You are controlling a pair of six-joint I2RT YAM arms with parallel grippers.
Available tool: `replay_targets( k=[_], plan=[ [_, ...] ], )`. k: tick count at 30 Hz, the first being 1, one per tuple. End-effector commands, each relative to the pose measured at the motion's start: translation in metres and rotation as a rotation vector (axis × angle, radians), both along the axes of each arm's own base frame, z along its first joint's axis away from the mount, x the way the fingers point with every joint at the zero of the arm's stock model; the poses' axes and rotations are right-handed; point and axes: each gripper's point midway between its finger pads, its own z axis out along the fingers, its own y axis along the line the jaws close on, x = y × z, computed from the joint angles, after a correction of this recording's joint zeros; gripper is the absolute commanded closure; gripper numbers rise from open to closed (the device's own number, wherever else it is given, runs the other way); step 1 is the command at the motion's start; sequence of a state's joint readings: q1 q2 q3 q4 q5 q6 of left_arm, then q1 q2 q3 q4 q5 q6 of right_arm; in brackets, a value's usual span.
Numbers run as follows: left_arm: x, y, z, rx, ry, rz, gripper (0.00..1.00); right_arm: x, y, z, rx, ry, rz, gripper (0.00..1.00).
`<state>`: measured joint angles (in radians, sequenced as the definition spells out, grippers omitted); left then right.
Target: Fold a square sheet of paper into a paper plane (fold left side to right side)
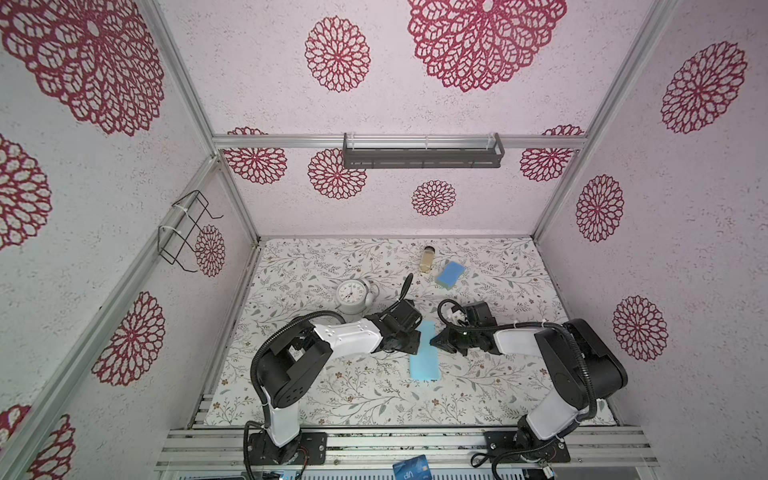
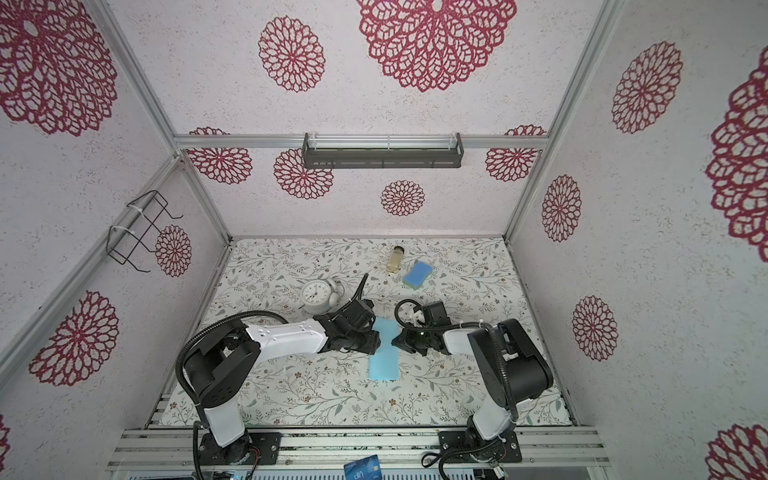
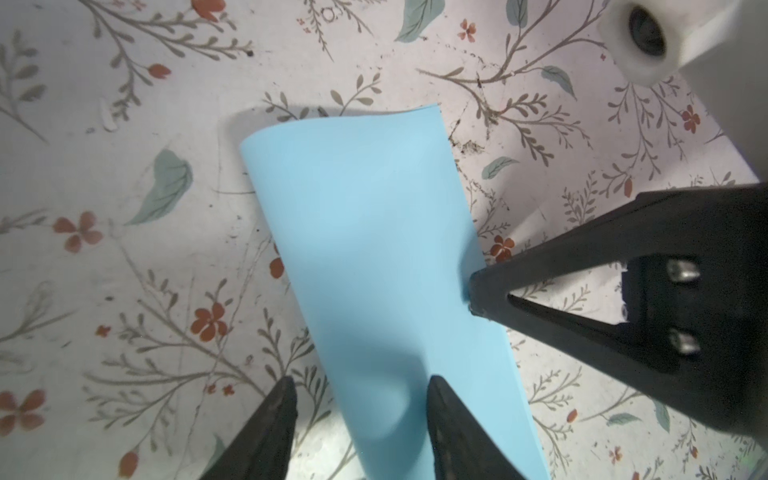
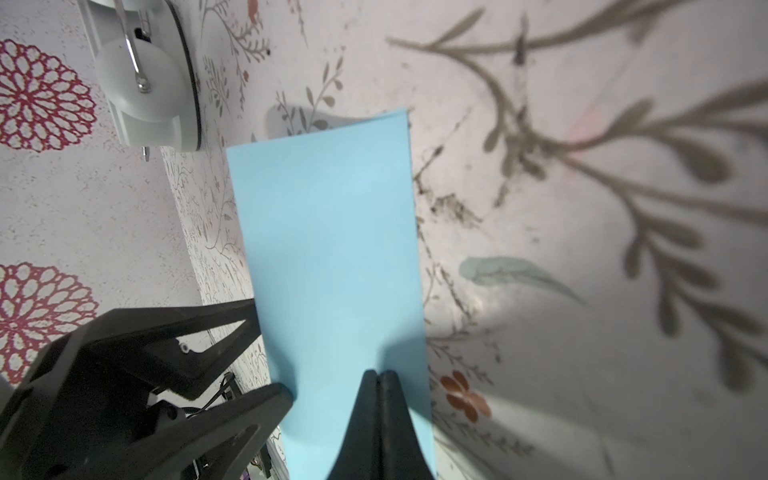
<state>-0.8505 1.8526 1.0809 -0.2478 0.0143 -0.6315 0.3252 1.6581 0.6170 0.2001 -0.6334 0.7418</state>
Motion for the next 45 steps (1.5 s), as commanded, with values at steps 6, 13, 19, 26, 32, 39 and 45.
replay_targets(
  k=[6, 13, 19, 26, 32, 39, 45],
  plan=[
    [0.002, -0.002, -0.006, 0.0, 0.0, 0.005, 0.48, 0.019, -0.003, 0.031, -0.015, -0.073, -0.006, 1.0],
    [0.0, 0.0, -0.007, 0.004, 0.0, 0.003, 0.48, 0.024, -0.023, 0.026, -0.069, -0.058, -0.043, 1.0],
    [-0.002, 0.002, -0.008, 0.01, 0.0, 0.002, 0.49, 0.018, -0.027, 0.012, -0.087, -0.025, -0.029, 1.0],
    [-0.002, 0.003, -0.01, 0.016, 0.002, 0.002, 0.49, 0.016, -0.026, 0.004, -0.083, -0.008, -0.02, 1.0],
    [-0.001, 0.003, -0.011, 0.012, 0.007, 0.019, 0.49, 0.013, -0.025, 0.004, -0.074, -0.006, -0.004, 1.0],
    [0.001, -0.001, -0.012, 0.003, 0.015, 0.026, 0.49, 0.011, -0.026, -0.001, -0.083, 0.004, 0.001, 1.0],
    [0.001, -0.003, -0.013, 0.0, 0.02, 0.025, 0.49, 0.011, -0.025, -0.004, -0.081, 0.012, 0.005, 1.0]
  ],
)
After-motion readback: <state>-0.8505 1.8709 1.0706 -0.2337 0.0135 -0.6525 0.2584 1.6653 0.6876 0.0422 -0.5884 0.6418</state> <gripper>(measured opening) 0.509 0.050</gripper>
